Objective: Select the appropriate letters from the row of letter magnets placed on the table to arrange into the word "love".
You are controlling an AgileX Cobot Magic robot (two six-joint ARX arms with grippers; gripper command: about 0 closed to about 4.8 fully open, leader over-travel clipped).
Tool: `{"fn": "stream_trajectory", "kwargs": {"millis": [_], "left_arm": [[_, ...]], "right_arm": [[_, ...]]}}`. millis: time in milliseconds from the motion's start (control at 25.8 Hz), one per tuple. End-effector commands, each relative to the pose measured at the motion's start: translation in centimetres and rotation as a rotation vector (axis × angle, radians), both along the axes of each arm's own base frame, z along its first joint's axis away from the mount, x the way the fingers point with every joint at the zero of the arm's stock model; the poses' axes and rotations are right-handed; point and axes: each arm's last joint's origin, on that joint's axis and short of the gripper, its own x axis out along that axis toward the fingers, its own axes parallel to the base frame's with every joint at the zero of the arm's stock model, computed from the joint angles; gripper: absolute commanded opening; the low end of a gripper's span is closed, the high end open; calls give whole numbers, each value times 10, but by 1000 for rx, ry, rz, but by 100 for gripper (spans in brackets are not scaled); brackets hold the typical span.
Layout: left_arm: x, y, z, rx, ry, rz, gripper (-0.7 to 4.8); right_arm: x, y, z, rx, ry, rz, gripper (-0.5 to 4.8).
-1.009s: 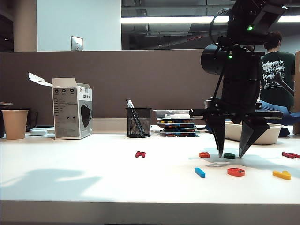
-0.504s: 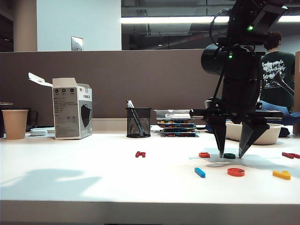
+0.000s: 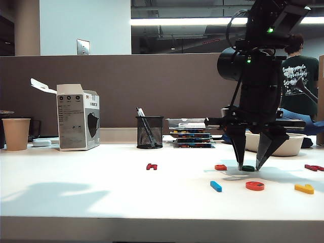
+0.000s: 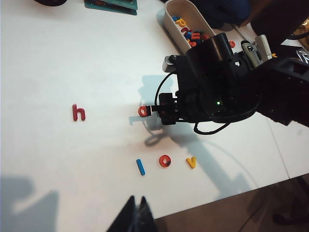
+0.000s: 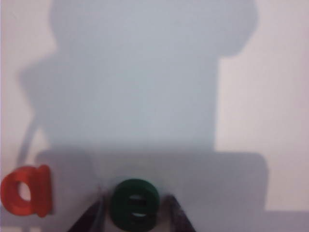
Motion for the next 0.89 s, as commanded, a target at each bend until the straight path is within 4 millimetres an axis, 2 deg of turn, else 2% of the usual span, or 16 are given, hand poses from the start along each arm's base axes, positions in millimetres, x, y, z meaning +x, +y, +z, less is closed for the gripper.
{"fn": "stream_trajectory", "kwargs": {"millis": [39,349,465,892], "left_arm": [[0,1,2,-7,-9,-1,-5],[-1,1,1,4,-2,-1,-5],[-1,1,1,4,-2,-1,-5],[-1,1,1,4,-2,-1,-5]], "right_arm": [[0,1,-1,7,7,1,155],[0,1,-1,8,5,1,141],[0,1,-1,8,4,1,106],[0,1,-1,9,1,1,102]]}}
